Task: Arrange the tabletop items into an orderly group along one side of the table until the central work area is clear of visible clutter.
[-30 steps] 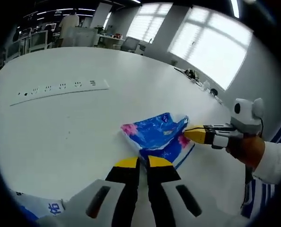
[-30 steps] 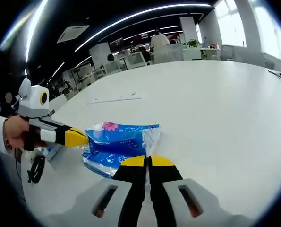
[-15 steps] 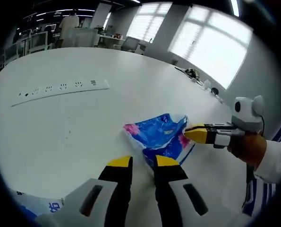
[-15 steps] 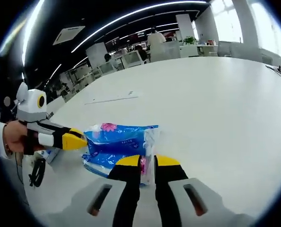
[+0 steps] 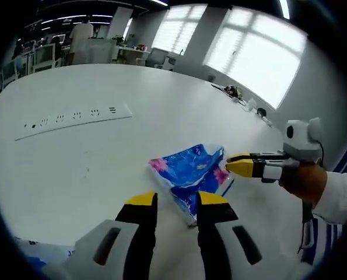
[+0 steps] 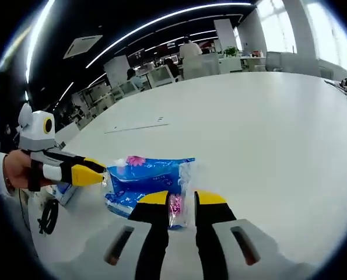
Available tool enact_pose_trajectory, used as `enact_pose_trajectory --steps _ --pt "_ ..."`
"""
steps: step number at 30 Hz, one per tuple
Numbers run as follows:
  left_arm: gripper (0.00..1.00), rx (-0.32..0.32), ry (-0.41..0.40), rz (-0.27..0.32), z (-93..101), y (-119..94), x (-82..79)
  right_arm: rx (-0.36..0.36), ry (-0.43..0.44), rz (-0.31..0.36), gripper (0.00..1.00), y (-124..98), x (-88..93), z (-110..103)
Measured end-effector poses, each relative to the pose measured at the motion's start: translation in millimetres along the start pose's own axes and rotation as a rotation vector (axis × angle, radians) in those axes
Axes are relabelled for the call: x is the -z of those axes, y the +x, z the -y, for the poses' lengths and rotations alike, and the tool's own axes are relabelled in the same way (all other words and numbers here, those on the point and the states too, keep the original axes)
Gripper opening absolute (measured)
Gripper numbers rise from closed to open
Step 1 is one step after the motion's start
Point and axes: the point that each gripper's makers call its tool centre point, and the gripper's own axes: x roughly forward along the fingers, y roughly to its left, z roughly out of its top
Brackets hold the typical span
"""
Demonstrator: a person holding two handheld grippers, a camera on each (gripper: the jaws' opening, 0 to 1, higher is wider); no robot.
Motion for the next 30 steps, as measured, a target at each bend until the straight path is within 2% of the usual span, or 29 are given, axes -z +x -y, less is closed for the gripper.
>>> enact_pose_trajectory --steps 9,30 --pt "0.28 0.0 0.018 0.021 3.8 -14 -11.5 0.003 0.019 0.023 0.21 -14 -9.6 -3" --pt "0.33 -0.002 0.059 0.09 14.1 -55 -38.4 -0.02 -0.005 0.098 0.27 -46 -41.7 -33"
